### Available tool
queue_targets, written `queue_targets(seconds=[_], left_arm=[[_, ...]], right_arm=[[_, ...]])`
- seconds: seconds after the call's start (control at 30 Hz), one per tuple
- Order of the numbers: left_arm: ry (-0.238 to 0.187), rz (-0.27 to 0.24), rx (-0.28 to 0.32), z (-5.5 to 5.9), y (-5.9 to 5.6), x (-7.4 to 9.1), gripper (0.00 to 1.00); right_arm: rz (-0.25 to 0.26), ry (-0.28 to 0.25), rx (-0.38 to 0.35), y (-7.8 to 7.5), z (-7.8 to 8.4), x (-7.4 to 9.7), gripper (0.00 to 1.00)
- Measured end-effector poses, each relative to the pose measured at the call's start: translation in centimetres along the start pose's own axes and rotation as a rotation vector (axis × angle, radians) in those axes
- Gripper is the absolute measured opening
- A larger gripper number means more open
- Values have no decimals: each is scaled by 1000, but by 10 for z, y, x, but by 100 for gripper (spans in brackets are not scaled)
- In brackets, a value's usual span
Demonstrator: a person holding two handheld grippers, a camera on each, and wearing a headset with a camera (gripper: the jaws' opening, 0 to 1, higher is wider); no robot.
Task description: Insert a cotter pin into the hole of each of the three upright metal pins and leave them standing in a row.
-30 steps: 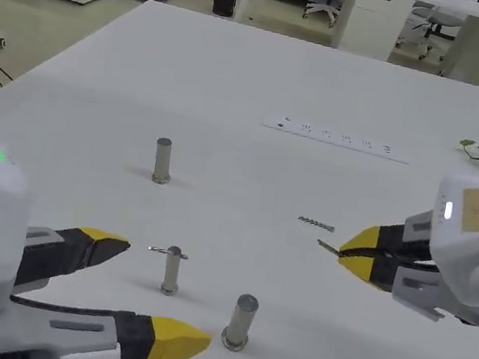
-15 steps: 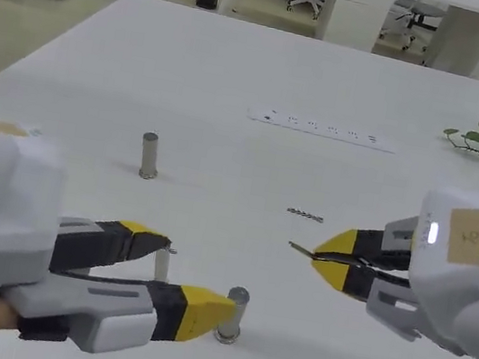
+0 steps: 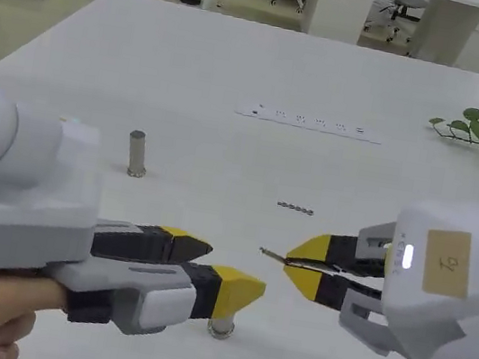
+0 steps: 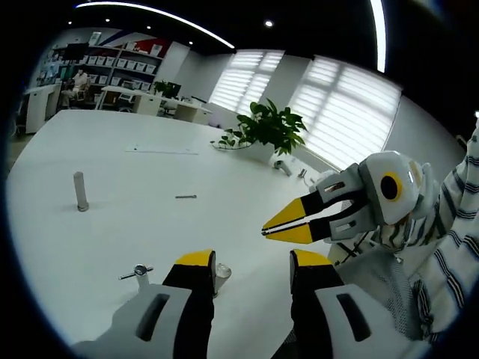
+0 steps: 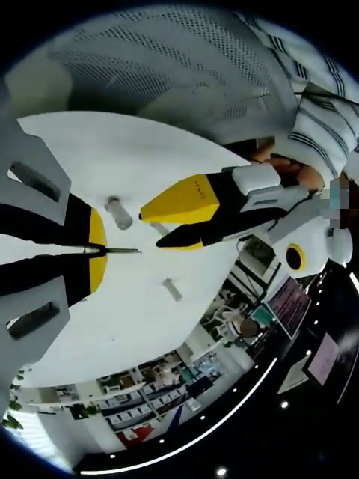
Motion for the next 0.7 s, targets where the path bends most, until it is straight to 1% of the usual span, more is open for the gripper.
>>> queue_targets(seconds=[0.07,0.2,0.23,0.3,0.37,0.43,0.47,0.63,0.7], left_arm=[[-5,15,10,-1,-2,-2,33],[-2,38,30,-1,-6,-7,29],[2,57,54,-1,-8,-9,28],[4,69,85,-1,-9,-11,26],[-3,71,99,-2,-9,-12,24],[-6,89,142,-3,-10,-14,20],[-7,92,152,-3,-9,-15,19],[0,100,166,-2,-10,-16,14],[-2,104,174,-2,-10,-16,11]], right_arm=[[-1,0,-5,3,0,1,2],[6,-2,-14,5,-1,4,2],[9,-3,-16,5,-1,4,2],[15,-6,-18,5,-2,5,2],[16,-5,-13,6,-3,5,2],[20,-5,-10,7,-3,6,2],[20,-5,-10,7,-3,6,2],[26,-10,-4,7,-5,6,2],[22,-10,-2,7,-5,5,2]])
Point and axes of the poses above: the centre of the closed fingertips' face, and the gripper's own axes: x roughly backward along the fingers, y roughly to its left, z roughly out of its underside, the point moved 7 cm from there along x, roughly backward along the fingers, and after that the axes turned 8 degrees about -x, right-handed, at the moved point
